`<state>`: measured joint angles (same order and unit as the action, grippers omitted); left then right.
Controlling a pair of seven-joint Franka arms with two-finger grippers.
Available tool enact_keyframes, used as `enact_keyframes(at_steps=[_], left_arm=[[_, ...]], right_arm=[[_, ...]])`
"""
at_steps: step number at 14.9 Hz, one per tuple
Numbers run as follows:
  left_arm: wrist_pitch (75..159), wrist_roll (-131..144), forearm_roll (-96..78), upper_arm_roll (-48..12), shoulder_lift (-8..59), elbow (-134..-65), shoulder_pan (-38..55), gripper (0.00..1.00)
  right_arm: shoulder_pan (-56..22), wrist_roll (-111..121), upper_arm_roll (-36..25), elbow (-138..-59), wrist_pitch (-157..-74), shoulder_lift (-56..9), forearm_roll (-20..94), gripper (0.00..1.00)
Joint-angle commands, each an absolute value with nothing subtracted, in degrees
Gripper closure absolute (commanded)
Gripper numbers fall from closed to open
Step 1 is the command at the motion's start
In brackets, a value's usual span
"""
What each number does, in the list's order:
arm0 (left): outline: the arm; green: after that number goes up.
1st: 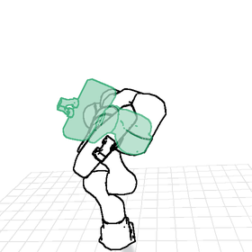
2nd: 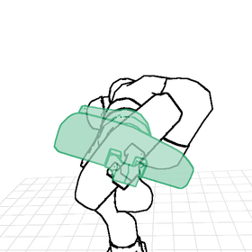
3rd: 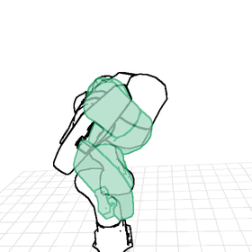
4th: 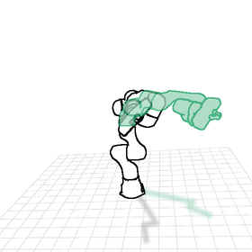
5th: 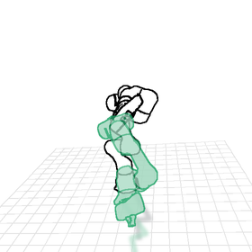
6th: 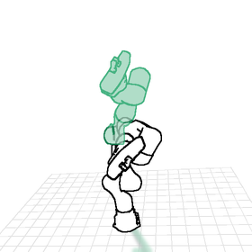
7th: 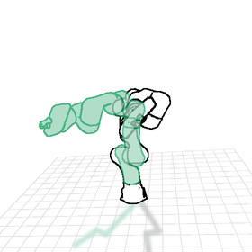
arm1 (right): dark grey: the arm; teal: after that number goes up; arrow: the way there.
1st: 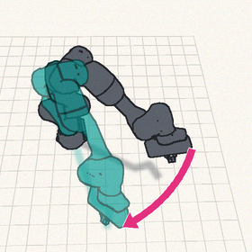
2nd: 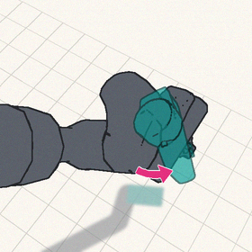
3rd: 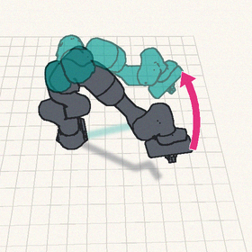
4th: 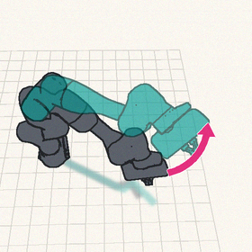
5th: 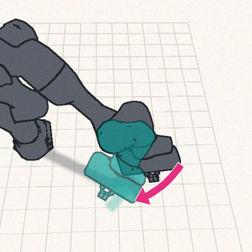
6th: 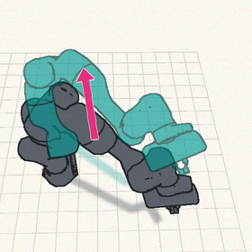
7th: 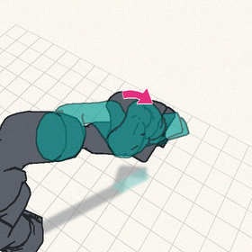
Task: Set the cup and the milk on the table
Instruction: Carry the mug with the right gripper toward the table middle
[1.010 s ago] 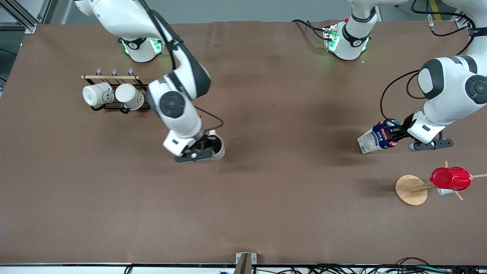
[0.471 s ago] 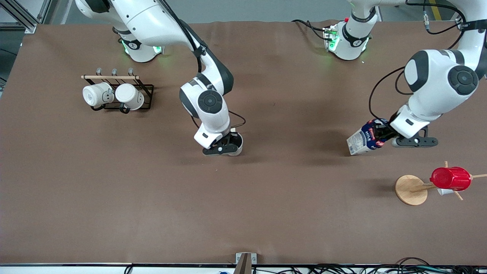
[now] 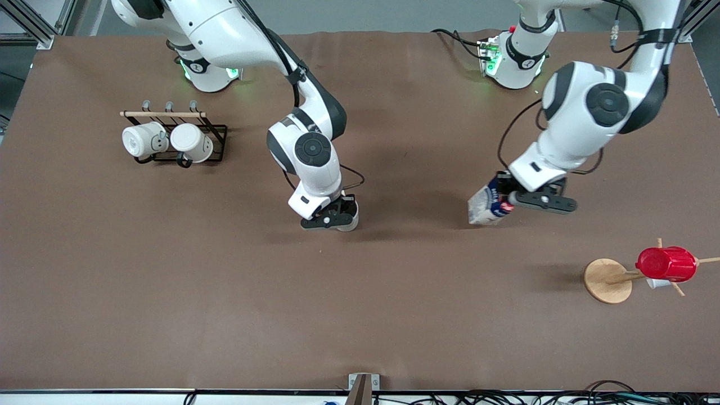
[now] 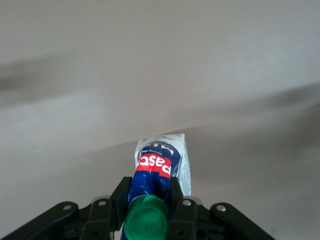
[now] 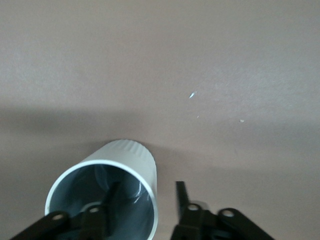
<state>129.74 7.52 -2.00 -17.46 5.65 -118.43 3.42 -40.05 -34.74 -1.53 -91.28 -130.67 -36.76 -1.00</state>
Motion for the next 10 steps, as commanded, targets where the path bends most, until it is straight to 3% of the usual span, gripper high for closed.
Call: enact_keyframes(at_steps=[1,6,10], left_arm=[[128.4,14.7,-0.9,-22.5,13.0,-109.8,3.3,1.0],[128.5,27.2,11.9,-28.7,21.7,-102.6,6.1,1.0],[128.0,32.9,15.5,-33.0,28.4,-96.0,7.8,1.0]], right_arm=[[-38.9,-35.5,-3.8,-91.2,-124.9,-32.0,-2.0,0.0],[-36.0,-29.5,-16.6,-91.1,-114.5,-18.5,-2.1,0.0],[-28.3,-23.6,-19.5,-90.8,-109.1,-10.2,-1.8,0.0]])
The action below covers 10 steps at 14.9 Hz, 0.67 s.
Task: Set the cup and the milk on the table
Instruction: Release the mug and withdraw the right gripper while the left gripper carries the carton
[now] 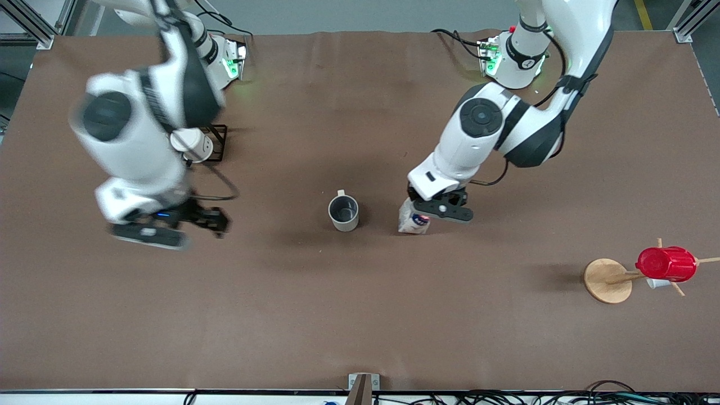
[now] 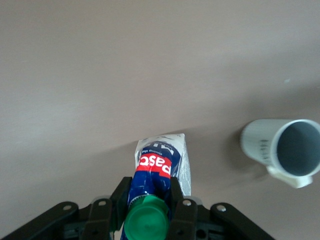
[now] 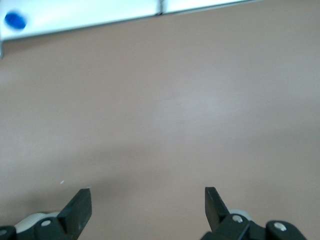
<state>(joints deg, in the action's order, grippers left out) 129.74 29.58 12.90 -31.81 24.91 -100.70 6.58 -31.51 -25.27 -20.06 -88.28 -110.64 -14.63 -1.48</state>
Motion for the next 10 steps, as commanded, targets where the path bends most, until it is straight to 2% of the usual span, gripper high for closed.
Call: enact_keyframes(at_steps=[1,4,7,10], left_arm=[[128.0,34.4,17.1,-33.2,29.3,-95.4,8.6,1.0],[123.6,39.5,20.9,-35.8,34.1,-90.5,9.9,1.0],[122.0,41.0,23.7,-37.4,35.0,-90.4,10.0,1.0],[121.9,42.1,23.8,-37.4,35.3,-90.4,11.1,1.0]], right_arm=[[-26.1,-22.1,-19.5,-90.4,-107.2,-8.3,-1.8,0.0],[-20.3,-21.1,-19.5,-82.6,-96.0,-6.4,-1.2,0.0],[-13.7,-19.0,-18.2,-77.2,-88.2,-6.2,-0.9,0.0],[0.1,-13.0,-6.2,-77.3,-85.3,-4.3,2.2,0.0]])
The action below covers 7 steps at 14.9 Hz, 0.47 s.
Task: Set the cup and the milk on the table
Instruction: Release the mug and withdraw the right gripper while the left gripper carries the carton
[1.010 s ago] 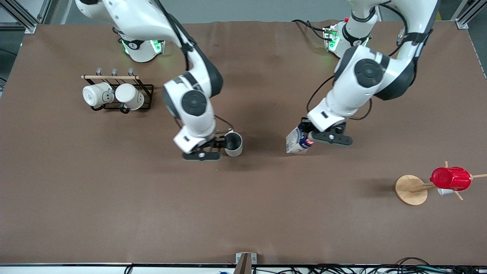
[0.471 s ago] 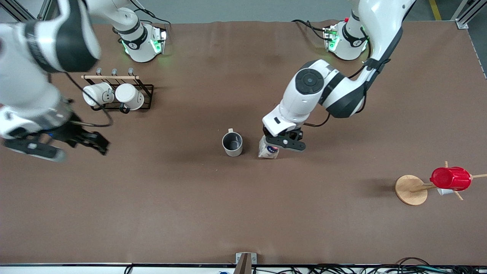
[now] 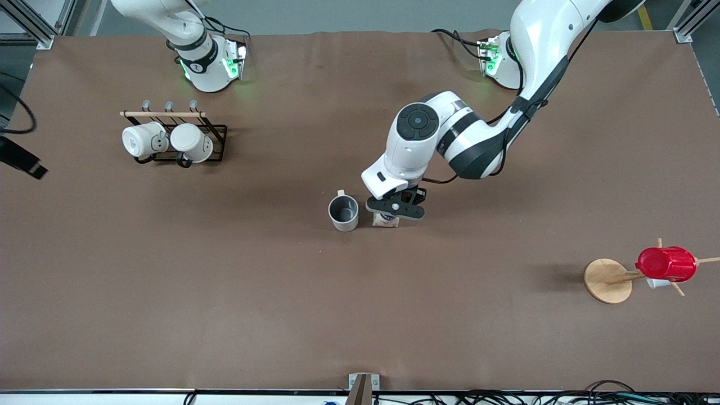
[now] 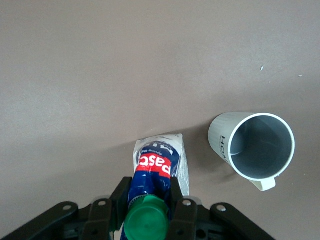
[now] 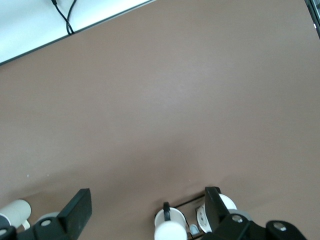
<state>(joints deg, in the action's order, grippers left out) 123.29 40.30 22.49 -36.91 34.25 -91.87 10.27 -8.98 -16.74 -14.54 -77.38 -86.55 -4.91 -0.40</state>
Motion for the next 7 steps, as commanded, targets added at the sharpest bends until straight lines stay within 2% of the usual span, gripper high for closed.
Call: enact_keyframes(at_steps=[1,7], left_arm=[[121.9,42.8,23.8,-37.4,35.7,-90.3,11.4,1.0],[121.9,43.8,24.4,-37.5,36.6,-90.0,12.7,1.0]], right_arm=[[2.4,-8.7,-4.4,-77.7,-84.0,-4.1,3.2,0.0],[0.7,-6.3,-4.5,-78.2,-83.1,-4.3,2.5,0.0]])
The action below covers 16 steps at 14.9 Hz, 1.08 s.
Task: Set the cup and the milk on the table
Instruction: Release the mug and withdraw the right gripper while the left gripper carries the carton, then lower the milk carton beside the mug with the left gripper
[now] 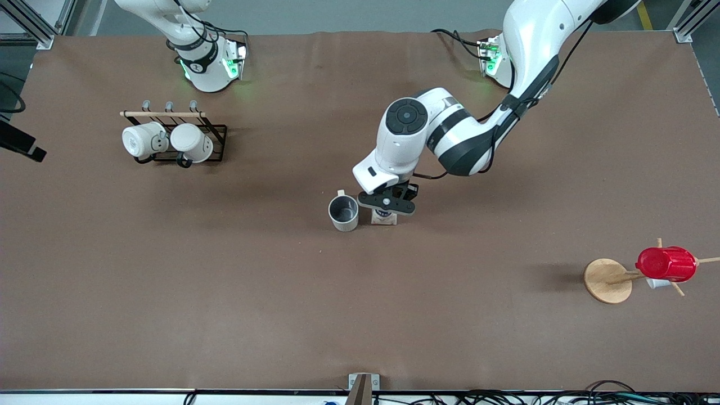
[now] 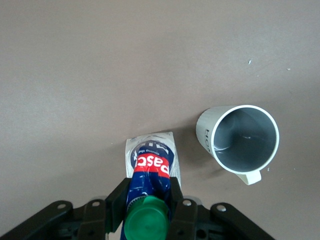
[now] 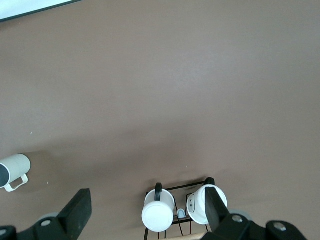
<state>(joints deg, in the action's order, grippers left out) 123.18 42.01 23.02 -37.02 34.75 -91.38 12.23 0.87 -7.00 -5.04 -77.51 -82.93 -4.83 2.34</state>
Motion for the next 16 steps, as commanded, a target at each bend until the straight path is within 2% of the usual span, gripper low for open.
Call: enact_keyframes(at_steps=[1,4,6,8,9,10,16], left_arm=[[122.0,43.8,24.4,-37.4,36.6,-89.9,12.7,1.0],[121.9,43.6,24.4,-37.5,36.5,-89.1,12.5,1.0],[121.9,43.6,24.4,-37.4,36.5,-89.1,12.3,0.94],[121.9,43.7,24.3,-37.4,36.2,-89.0,11.9,0.63],[122.0,43.7,24.3,-37.4,36.0,-89.0,11.7,0.53],[122.0,43.7,24.3,-37.4,35.9,-89.0,11.6,0.51],[122.1,44.2,23.9,-37.4,35.6,-88.5,11.5,0.55]], right_arm=[[0.5,-6.3,-4.5,-78.6,-83.1,-4.3,2.5,0.0],[0.4,-6.4,-4.5,-79.7,-83.5,-4.0,2.5,0.0],[0.4,-6.4,-4.5,-80.3,-83.4,-4.0,2.6,0.0],[0.4,-6.5,-4.4,-80.6,-83.8,-3.9,3.0,0.0],[0.4,-6.6,-4.4,-80.7,-84.4,-3.9,3.1,0.0],[0.4,-6.8,-4.4,-80.9,-84.6,-3.8,3.1,0.0],[-0.4,-8.1,-4.4,-81.3,-84.8,-3.7,3.1,0.0]])
